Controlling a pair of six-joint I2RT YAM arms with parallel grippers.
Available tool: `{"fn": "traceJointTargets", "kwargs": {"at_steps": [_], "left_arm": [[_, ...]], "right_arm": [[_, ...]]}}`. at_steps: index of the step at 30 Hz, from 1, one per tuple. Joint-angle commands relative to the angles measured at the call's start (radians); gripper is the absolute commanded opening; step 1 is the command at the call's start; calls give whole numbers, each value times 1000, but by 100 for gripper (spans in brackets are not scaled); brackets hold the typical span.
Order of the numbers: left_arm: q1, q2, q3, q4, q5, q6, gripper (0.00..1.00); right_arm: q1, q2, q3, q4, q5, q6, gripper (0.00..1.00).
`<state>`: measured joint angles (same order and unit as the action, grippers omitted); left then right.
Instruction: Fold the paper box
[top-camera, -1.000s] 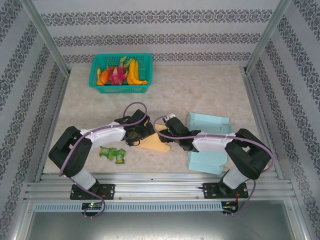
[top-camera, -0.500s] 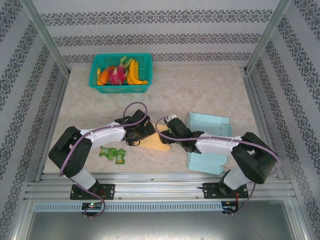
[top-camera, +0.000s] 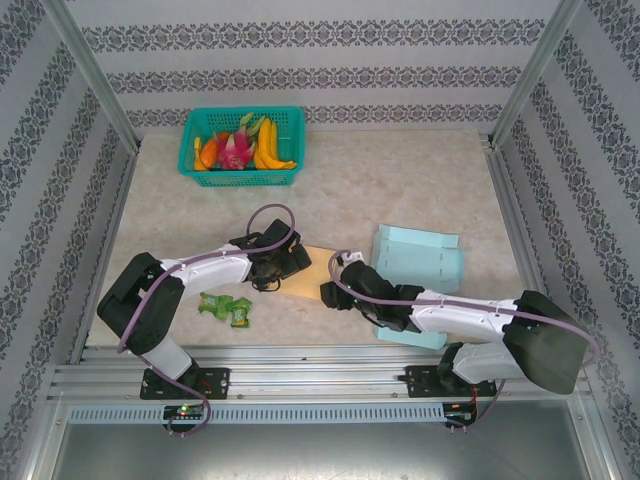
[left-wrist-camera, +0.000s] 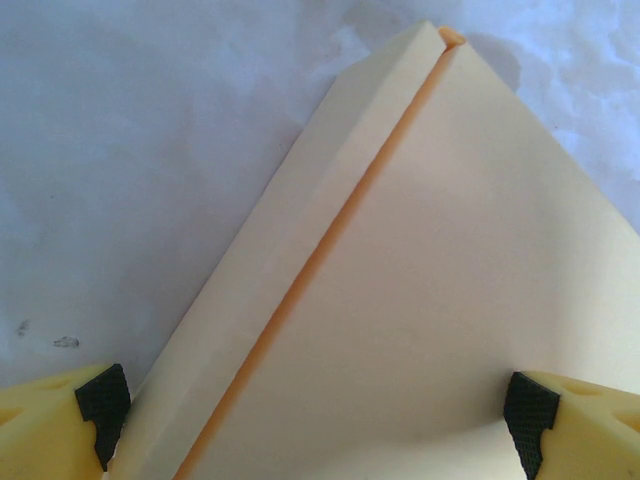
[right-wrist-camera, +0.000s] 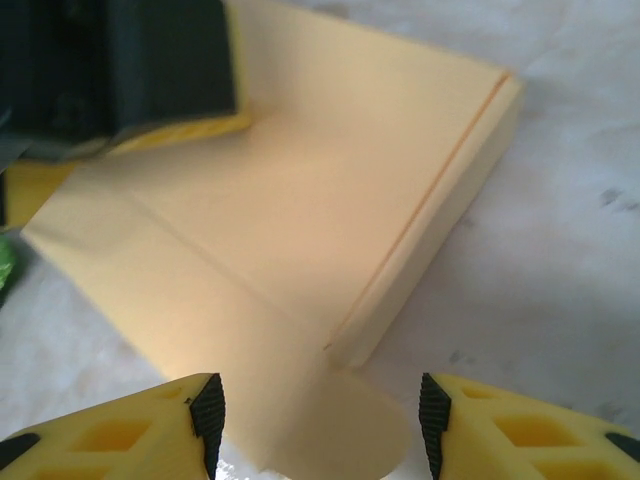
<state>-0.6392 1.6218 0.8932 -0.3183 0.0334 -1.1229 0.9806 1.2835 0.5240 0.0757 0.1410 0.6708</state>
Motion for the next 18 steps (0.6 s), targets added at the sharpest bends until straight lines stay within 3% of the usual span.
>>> {"fn": "traceJointTargets", "kwargs": {"at_steps": [1, 13, 18], "left_arm": [[9, 38, -49, -82, -75, 11, 98], [10, 49, -38, -82, -69, 16, 97], [9, 49, -37, -81, -67, 14, 97]], "right_arm": [[49, -3, -9, 10, 23, 83, 55], [82, 64, -32, 105, 84, 145, 60], [82, 92, -18, 135, 55, 147, 60]]}}
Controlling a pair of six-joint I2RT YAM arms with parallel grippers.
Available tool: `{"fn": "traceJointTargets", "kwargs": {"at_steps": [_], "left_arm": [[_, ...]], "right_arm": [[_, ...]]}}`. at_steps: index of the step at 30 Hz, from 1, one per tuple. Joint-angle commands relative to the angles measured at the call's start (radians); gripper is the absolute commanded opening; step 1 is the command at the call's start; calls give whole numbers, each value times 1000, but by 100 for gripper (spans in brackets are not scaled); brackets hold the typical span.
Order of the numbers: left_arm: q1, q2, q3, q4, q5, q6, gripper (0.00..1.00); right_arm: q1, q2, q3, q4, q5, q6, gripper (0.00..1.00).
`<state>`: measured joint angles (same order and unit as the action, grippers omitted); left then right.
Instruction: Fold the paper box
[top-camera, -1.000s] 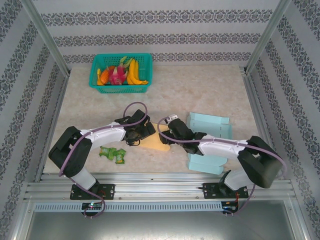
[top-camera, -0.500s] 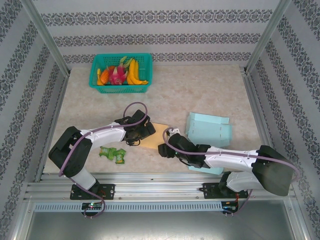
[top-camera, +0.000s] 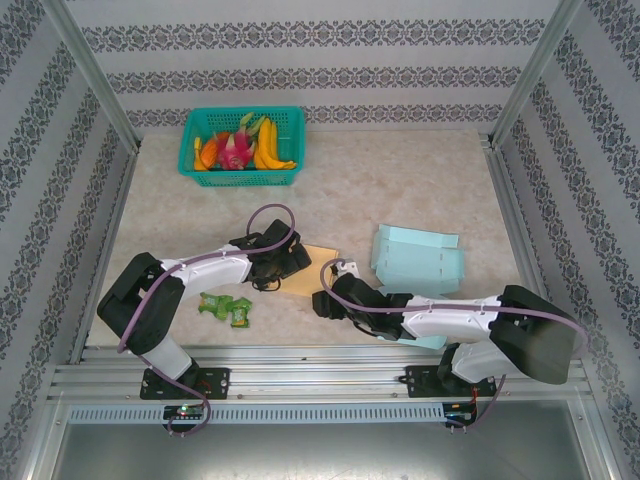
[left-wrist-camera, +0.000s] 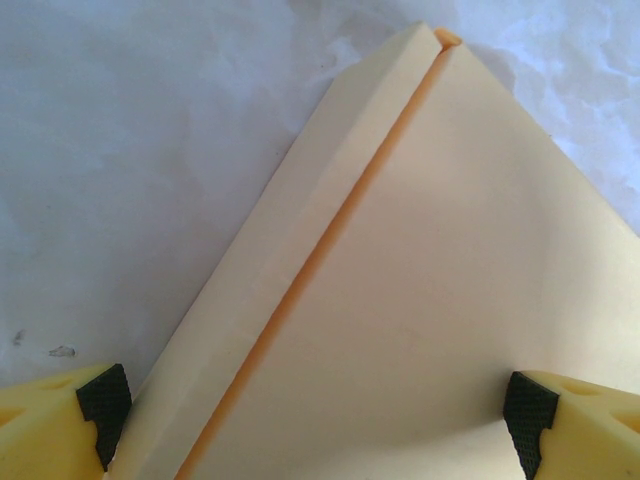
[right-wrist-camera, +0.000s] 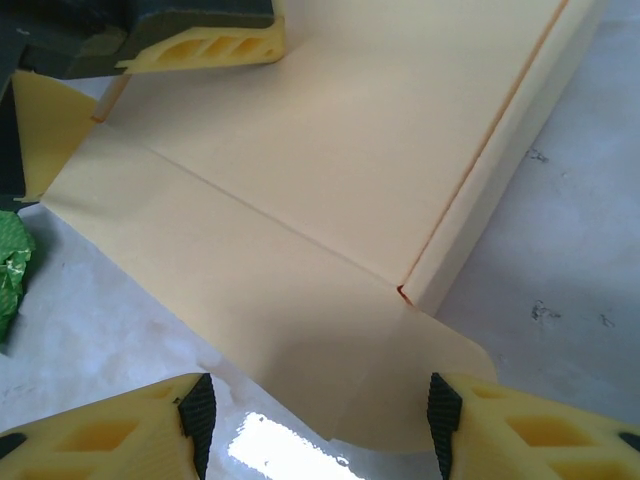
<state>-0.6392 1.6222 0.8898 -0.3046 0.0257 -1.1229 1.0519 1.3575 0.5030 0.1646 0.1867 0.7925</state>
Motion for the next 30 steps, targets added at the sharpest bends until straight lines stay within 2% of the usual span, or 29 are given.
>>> {"fn": "traceJointTargets", "kwargs": {"at_steps": [1, 9, 12, 18, 30], "left_arm": [[8, 48, -34, -94, -61, 14, 97], [4, 54, -36, -90, -59, 17, 97], [4, 54, -38, -90, -61, 17, 97], [4, 60, -40, -87, -66, 20, 97], [3, 70, -37, -84, -63, 18, 97]], "right_arm": [[11, 26, 6, 54, -2, 26, 59], [12, 83, 21, 136, -81, 43, 50], [15, 77, 22, 125, -56, 31, 47], [37, 74, 26, 65, 38, -2, 47], [42, 120, 8, 112, 96, -45, 45]]}}
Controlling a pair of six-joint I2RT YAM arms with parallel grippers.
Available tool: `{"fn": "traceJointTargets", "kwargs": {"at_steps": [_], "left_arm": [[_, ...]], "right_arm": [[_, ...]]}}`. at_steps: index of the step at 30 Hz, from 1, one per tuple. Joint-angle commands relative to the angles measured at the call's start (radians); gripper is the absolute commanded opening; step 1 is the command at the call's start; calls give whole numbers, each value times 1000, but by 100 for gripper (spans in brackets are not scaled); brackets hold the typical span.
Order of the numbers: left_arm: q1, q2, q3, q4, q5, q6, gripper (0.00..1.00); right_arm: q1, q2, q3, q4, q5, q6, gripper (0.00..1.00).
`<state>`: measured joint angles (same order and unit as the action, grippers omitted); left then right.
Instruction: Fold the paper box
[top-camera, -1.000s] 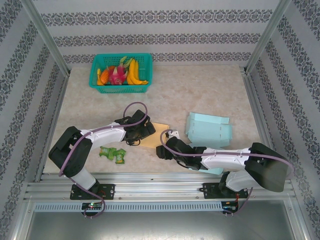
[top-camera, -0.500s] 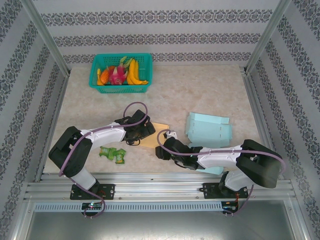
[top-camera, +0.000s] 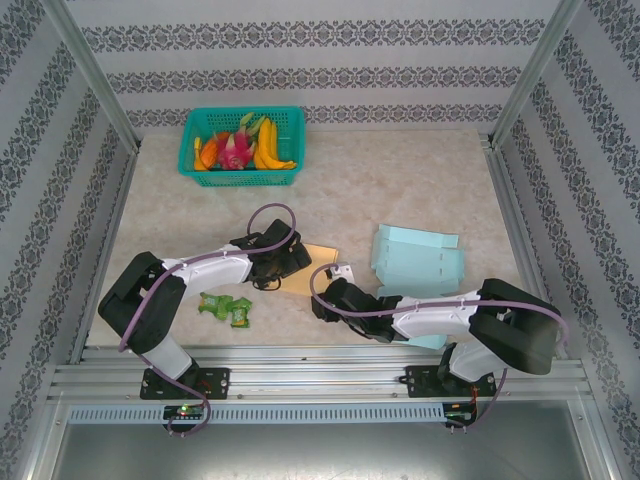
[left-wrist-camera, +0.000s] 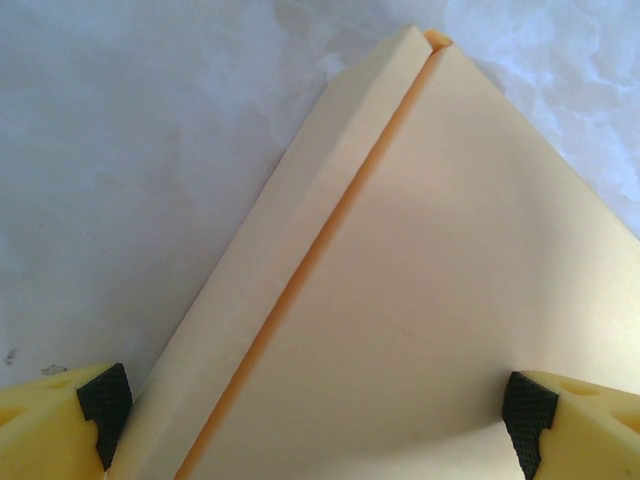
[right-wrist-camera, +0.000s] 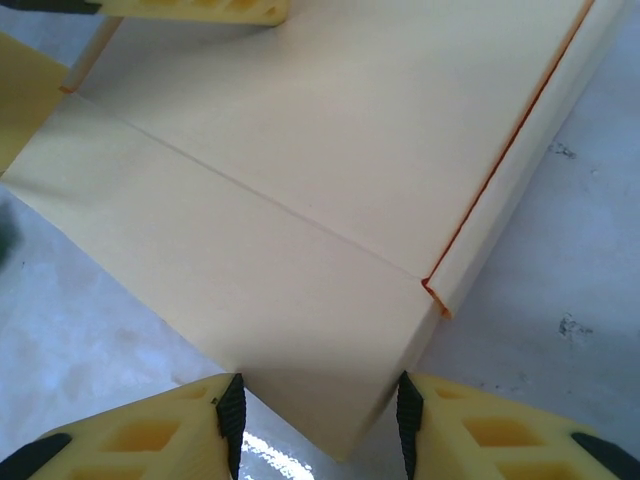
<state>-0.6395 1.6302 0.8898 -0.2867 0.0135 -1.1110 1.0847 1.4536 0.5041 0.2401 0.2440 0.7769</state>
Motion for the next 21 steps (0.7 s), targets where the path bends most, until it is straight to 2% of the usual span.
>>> {"fn": "traceJointTargets", "kwargs": {"at_steps": [1, 12, 21], "left_arm": [[3, 62, -37, -101, -52, 7, 97], [3, 71, -40, -102, -54, 13, 97], [1, 97, -39, -100, -49, 29, 97]], "right_arm": [[9, 29, 5, 46, 38, -34, 44], [20, 66, -7, 82, 115, -91, 44], [17, 110, -32, 188, 156, -185, 42]]}}
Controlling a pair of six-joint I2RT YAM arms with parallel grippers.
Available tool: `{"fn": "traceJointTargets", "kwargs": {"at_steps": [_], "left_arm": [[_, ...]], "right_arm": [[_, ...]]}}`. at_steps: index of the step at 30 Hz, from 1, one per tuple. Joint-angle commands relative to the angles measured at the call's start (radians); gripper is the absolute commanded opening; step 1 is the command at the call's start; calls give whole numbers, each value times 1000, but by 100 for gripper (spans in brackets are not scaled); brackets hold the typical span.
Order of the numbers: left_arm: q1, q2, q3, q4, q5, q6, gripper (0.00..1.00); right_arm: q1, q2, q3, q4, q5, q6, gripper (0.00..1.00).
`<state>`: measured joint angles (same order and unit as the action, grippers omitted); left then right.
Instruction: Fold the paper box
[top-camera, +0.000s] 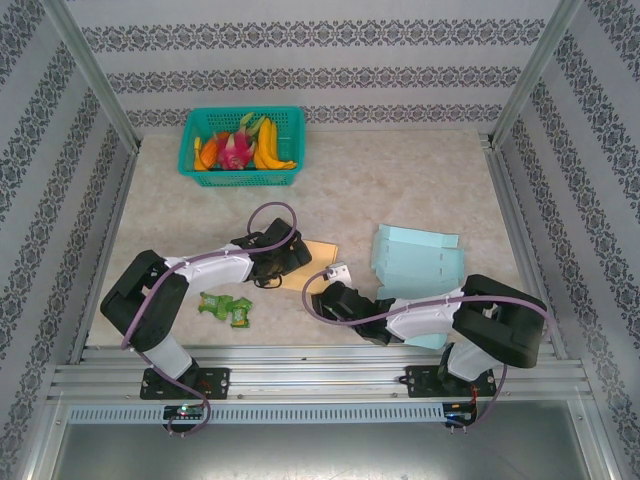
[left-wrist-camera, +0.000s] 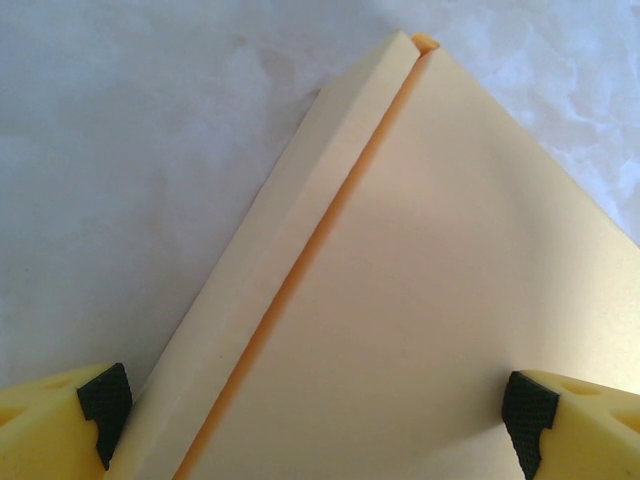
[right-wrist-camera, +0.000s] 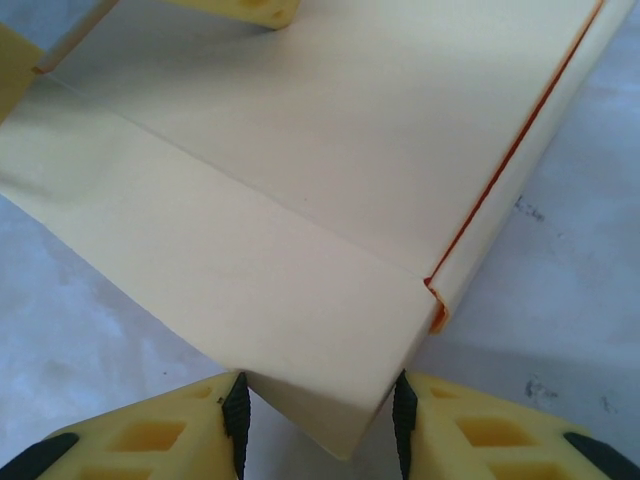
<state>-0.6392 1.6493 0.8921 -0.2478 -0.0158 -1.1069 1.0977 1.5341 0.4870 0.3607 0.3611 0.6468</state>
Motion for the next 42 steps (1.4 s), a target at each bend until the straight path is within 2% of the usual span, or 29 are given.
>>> {"fn": "traceJointTargets", "kwargs": {"at_steps": [1, 10, 18, 29, 35, 42], "left_arm": [[0, 79, -44, -137, -19, 25, 97], [-2, 99, -47, -145, -29, 48, 96], [-5, 125, -46, -160, -39, 75, 96], [-27, 157, -29, -165, -32, 110, 94], [-51, 172, -3, -164, -14, 120, 94], [-67, 175, 10, -166, -7, 130, 94]], "right_arm": [[2, 37, -20, 87, 44, -63, 42], [-16, 91, -39, 198, 79, -129, 42], [-96, 80, -71, 232, 70, -146, 42], [-171, 90, -32, 275, -12, -258, 42], [-202, 148, 23, 282, -15, -252, 42], [-232, 193, 44, 307, 39, -228, 44]]}}
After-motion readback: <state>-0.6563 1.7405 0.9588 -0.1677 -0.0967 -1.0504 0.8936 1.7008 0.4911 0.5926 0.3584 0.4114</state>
